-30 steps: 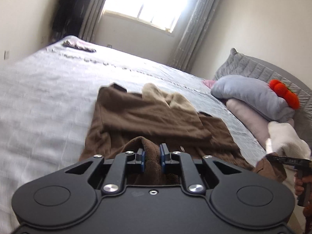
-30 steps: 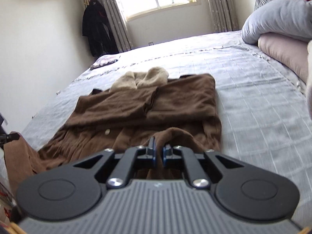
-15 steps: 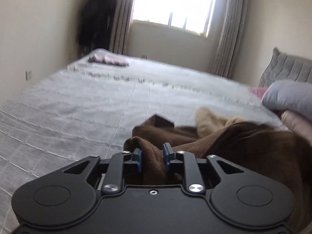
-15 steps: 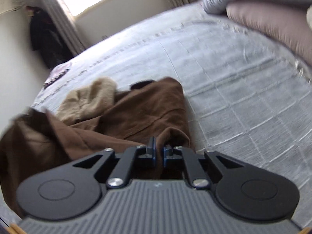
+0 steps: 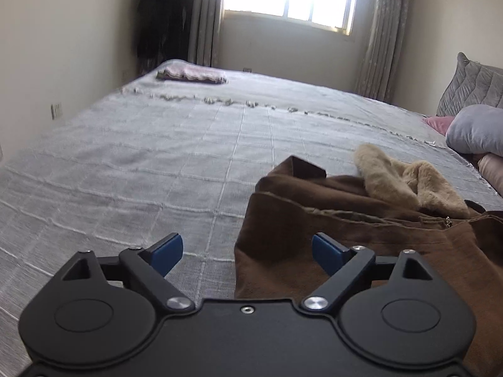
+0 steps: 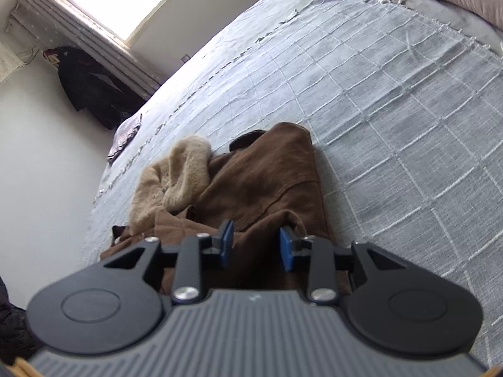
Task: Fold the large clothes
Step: 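Lift the hem with both grippers and fold it toward the fur collar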
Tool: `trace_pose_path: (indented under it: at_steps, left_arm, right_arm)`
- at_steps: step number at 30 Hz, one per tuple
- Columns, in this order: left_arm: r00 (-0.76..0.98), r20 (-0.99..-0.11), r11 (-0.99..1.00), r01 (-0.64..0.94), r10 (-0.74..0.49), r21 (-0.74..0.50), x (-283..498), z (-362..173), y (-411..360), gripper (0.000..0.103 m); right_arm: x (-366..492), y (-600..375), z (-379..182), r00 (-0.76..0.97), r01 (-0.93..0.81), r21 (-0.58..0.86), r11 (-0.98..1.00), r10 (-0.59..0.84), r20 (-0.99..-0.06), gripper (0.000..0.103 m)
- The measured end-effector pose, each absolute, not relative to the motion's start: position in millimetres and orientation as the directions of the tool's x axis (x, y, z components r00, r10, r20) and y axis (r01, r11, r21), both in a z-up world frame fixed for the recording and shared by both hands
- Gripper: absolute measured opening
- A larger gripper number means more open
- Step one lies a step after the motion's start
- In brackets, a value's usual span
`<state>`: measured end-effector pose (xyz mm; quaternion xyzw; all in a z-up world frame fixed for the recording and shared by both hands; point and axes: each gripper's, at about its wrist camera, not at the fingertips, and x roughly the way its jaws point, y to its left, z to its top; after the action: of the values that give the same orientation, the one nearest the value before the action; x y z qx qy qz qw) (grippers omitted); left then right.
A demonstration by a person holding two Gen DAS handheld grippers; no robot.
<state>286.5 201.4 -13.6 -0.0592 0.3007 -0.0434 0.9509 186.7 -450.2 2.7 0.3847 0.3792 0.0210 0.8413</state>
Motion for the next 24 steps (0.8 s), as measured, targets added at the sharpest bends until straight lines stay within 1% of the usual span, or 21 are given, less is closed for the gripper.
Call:
trace_pose_path:
  at_steps: [3,5,6,7,8,9,11,13,14,15,16,17,18,19,20,21,22,23,24]
  left_arm:
    - [0.796,-0.587,0.983,0.056,-0.149,-0.173,299,-23,200,0.089]
    - [0.791,-0.59,0.983,0.073,-0.161,-0.171,303,-25,196,0.089]
    - [0.79,-0.589,0.982,0.087,-0.172,-0.169,305,-24,194,0.089]
    - [0.789,-0.588,0.981,0.099,-0.178,-0.165,307,-24,192,0.088]
    - [0.788,-0.588,0.981,0.107,-0.181,-0.159,309,-24,191,0.088]
    - [0.788,-0.588,0.981,0.111,-0.183,-0.156,311,-23,190,0.087]
    - [0.786,-0.59,0.981,0.114,-0.185,-0.155,318,-23,190,0.087]
    - [0.782,-0.594,0.98,0.114,-0.19,-0.163,324,-25,190,0.086]
    - [0.778,-0.598,0.979,0.112,-0.192,-0.169,327,-27,190,0.085]
    - [0.775,-0.602,0.979,0.107,-0.191,-0.173,330,-28,190,0.081]
    - [0.769,-0.608,0.978,0.106,-0.195,-0.18,333,-30,190,0.069]
    - [0.764,-0.615,0.978,0.099,-0.194,-0.185,336,-32,189,0.059]
    - [0.76,-0.62,0.977,0.093,-0.196,-0.194,337,-33,188,0.055]
    - [0.758,-0.618,0.974,0.094,-0.206,-0.208,338,-34,187,0.046]
    - [0.765,-0.612,0.974,0.087,-0.199,-0.208,337,-33,185,0.038]
    - [0.779,-0.6,0.978,0.08,-0.183,-0.194,335,-31,183,0.033]
    - [0.793,-0.583,0.979,0.084,-0.179,-0.186,332,-29,181,0.023]
    - [0.81,-0.56,0.98,0.084,-0.171,-0.178,327,-25,179,0.017]
    - [0.826,-0.538,0.982,0.085,-0.165,-0.17,321,-20,177,0.014]
  right_arm:
    - [186,-457,0,0.714,0.257,0.694,0.673,0.352,-0.606,0.031]
    - [186,-462,-1,0.704,0.252,0.706,0.662,0.375,-0.603,0.031]
    - [186,-466,0,0.704,0.251,0.716,0.652,0.384,-0.597,0.033]
    - [185,-470,3,0.713,0.252,0.716,0.651,0.375,-0.592,0.04]
    - [182,-475,8,0.736,0.258,0.704,0.662,0.336,-0.587,0.062]
    - [179,-481,15,0.762,0.266,0.687,0.677,0.289,-0.579,0.077]
    - [176,-487,27,0.791,0.258,0.648,0.717,0.228,-0.568,0.078]
    - [180,-481,30,0.784,0.217,0.609,0.763,0.235,-0.575,0.078]
    - [182,-474,29,0.777,0.193,0.581,0.791,0.239,-0.583,0.081]
    - [186,-465,26,0.766,0.17,0.547,0.82,0.239,-0.596,0.083]
    - [192,-455,22,0.755,0.151,0.509,0.848,0.233,-0.613,0.084]
    - [199,-444,16,0.741,0.136,0.467,0.873,0.223,-0.633,0.084]
    - [208,-433,8,0.726,0.128,0.425,0.896,0.207,-0.656,0.084]
    - [218,-423,0,0.711,0.132,0.382,0.915,0.181,-0.68,0.084]
    - [228,-413,-9,0.699,0.144,0.339,0.93,0.147,-0.7,0.081]
    - [236,-403,-16,0.697,0.157,0.297,0.942,0.108,-0.709,0.065]
    - [243,-393,-23,0.704,0.164,0.261,0.951,0.073,-0.707,0.052]
    - [244,-385,-26,0.715,0.165,0.236,0.958,0.048,-0.697,0.033]
    - [244,-376,-28,0.728,0.173,0.202,0.964,0.012,-0.685,0.013]
